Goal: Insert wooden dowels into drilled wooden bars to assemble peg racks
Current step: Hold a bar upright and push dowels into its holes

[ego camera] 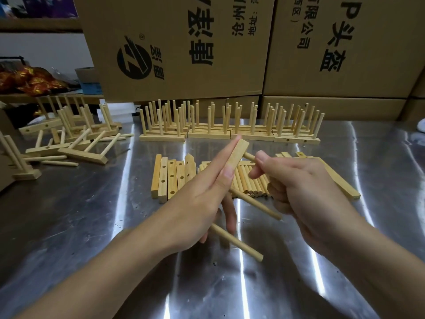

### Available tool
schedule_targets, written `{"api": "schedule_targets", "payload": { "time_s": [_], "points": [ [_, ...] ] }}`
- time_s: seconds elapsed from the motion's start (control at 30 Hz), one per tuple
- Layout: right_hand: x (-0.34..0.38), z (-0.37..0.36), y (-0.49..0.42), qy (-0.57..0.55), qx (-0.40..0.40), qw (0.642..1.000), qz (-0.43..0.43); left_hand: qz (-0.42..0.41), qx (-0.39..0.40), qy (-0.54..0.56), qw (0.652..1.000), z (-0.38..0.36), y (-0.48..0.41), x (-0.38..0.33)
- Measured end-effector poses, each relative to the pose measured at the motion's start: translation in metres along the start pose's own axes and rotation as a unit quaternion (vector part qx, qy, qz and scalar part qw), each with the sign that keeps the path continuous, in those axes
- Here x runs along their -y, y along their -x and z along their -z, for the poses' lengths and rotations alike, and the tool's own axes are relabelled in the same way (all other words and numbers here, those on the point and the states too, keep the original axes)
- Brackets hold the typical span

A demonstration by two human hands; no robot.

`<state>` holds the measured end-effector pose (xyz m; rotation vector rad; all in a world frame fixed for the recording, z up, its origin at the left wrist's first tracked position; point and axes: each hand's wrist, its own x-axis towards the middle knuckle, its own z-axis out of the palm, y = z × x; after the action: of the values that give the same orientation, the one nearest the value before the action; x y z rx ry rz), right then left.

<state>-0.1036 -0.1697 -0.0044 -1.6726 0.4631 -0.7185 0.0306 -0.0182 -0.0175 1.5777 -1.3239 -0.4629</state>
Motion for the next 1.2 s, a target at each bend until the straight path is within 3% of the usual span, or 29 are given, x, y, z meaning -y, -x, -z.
{"api": "schedule_targets", "payload": {
  "time_s": [0.07, 0.17, 0.27, 0.4, 0.63, 0.77, 0.87, 0.93, 1.07, 1.2],
  "points": [
    [0.004, 0.005, -0.003, -0.081, 0.050, 0.993, -0.070, 0.002, 0.008, -0.009, 1.000, 0.000, 0.000, -0.001],
    [0.007, 0.009, -0.006, -0.068, 0.084, 0.991, -0.078, -0.001, 0.007, 0.003, 1.000, -0.001, -0.001, -0.002],
    [0.008, 0.011, -0.006, 0.071, 0.043, 0.996, 0.015, 0.003, -0.005, 0.058, 0.998, -0.001, -0.002, -0.002],
    [0.005, 0.011, -0.004, 0.226, -0.011, 0.961, 0.156, 0.012, -0.007, 0.067, 0.998, -0.001, -0.004, 0.002],
    [0.003, 0.008, -0.003, 0.279, -0.032, 0.926, 0.251, 0.000, 0.011, 0.075, 0.997, -0.006, -0.002, -0.001],
    [0.000, 0.012, -0.006, 0.231, 0.008, 0.952, 0.203, -0.003, 0.011, 0.037, 0.999, -0.009, 0.001, -0.002],
    [0.000, 0.016, -0.009, 0.074, 0.080, 0.993, 0.044, 0.009, 0.015, 0.009, 1.000, -0.010, 0.002, -0.001],
    [0.002, 0.017, -0.012, 0.021, 0.113, 0.993, -0.028, 0.023, 0.023, 0.002, 0.999, -0.011, 0.003, 0.000],
    [0.004, 0.022, -0.015, 0.086, 0.123, 0.989, -0.011, 0.038, 0.045, 0.041, 0.997, -0.011, 0.000, 0.000],
    [0.006, 0.016, -0.009, 0.131, 0.138, 0.980, 0.062, 0.043, -0.004, 0.089, 0.995, -0.005, -0.004, -0.002]
  ]
}}
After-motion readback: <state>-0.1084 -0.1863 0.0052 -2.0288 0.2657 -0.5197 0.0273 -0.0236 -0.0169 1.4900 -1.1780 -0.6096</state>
